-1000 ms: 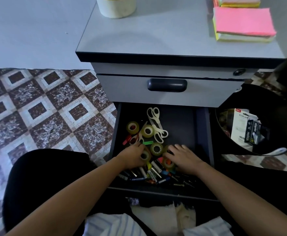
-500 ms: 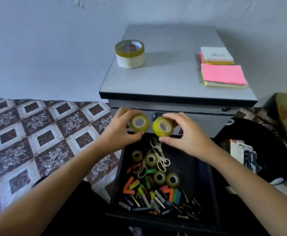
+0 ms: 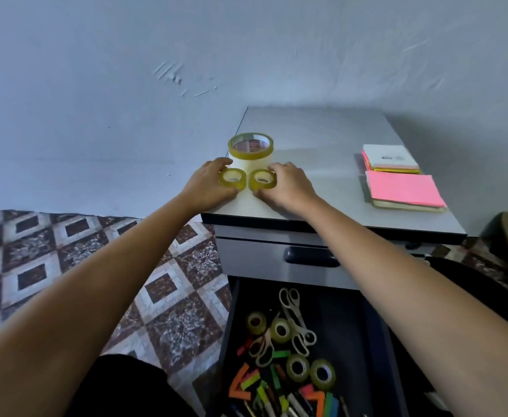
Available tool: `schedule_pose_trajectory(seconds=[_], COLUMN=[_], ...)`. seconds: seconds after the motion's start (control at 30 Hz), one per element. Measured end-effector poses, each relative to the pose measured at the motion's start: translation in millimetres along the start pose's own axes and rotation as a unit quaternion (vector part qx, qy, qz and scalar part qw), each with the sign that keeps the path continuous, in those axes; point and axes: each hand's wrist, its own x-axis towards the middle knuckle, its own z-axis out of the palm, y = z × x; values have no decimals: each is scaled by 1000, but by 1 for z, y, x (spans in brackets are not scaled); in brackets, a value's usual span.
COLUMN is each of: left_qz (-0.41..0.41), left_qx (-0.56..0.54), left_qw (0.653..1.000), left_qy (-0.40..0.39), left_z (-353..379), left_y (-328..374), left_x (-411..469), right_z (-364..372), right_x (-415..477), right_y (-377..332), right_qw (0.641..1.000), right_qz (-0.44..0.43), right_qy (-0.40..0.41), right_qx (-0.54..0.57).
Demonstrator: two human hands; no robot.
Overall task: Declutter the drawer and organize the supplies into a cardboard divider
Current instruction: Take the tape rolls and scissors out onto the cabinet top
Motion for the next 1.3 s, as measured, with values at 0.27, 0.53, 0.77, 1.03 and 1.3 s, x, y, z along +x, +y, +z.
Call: schedule_pose_trajectory(seconds=[0.27,0.53,0.77,1.03,1.3], left_qz=[-6,149,8,-65,43], left_qx=[-7,-69,-124,52,130], left_qw=[1000,984,984,949,913], left_qy=[5,68,-131,-305,-385], left_z=[2,30,143,229,267], left_y=[0,34,5,-41,-45], left_x=[-3,-117,-173,-169,-183], right_z=[-7,-27,51,146,165], right_x=[-5,-116,-204,-237,-246], right_y=[-2,19,101,178,190], right_qw=[1000,987,994,946,938], right_qz=[-9,-88,42,169,168], right_qy=[10,91,-11,-276,-299], right_qx=[20,103,100,-37,-56])
